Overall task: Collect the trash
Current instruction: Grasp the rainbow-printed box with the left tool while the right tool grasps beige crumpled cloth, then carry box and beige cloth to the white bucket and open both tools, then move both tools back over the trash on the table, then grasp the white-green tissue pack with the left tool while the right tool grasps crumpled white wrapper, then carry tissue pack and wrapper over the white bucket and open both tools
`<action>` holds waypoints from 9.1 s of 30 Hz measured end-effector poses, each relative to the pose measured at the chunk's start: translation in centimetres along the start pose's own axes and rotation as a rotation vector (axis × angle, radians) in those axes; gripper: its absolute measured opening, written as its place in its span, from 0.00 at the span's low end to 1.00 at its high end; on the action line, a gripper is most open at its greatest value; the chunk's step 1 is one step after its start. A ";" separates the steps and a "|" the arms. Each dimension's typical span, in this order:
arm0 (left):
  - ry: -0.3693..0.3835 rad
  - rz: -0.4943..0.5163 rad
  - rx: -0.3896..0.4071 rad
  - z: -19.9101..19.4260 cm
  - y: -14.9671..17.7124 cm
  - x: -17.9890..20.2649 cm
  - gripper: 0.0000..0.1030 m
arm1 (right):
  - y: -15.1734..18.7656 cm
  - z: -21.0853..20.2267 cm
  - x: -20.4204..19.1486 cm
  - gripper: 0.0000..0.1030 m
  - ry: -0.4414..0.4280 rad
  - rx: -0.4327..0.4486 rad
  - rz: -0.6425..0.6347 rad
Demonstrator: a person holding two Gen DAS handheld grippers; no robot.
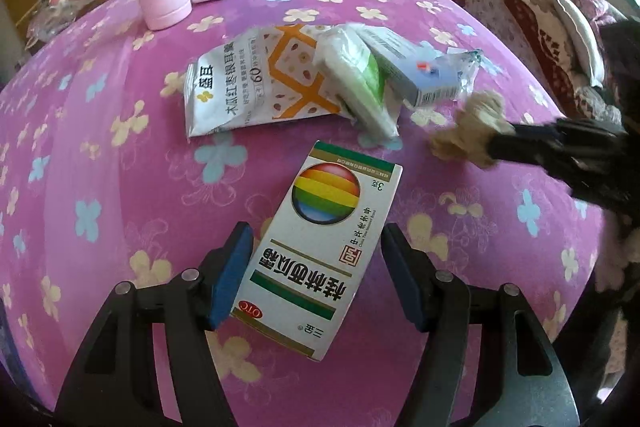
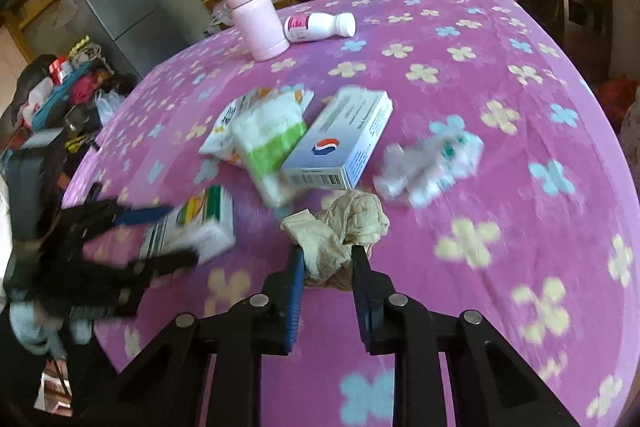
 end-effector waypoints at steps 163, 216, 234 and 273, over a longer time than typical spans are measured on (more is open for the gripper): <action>-0.017 -0.325 0.154 1.1 -5.6 0.5 0.53 | -0.9 -1.8 7.6 0.64 0.160 0.083 0.138; 0.180 -0.134 0.215 -2.1 -7.3 13.5 0.09 | 2.1 -10.6 9.2 0.20 0.137 0.186 0.159; 0.303 0.006 0.194 -0.7 -9.4 25.5 0.09 | 6.0 -18.0 16.3 0.20 0.263 0.232 0.240; 0.433 0.152 0.057 7.0 -9.9 41.9 0.09 | 14.8 -24.9 30.6 0.20 0.476 0.235 0.478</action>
Point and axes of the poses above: each gripper's, at about its wrist camera, not at the fingertips, and z roughly the way its jaws point, x to its right, y to its underside, the point moved 5 cm from there along z, roughly the way its jaws point, and after that the axes turned 9 degrees about x, right-handed, at the moved point
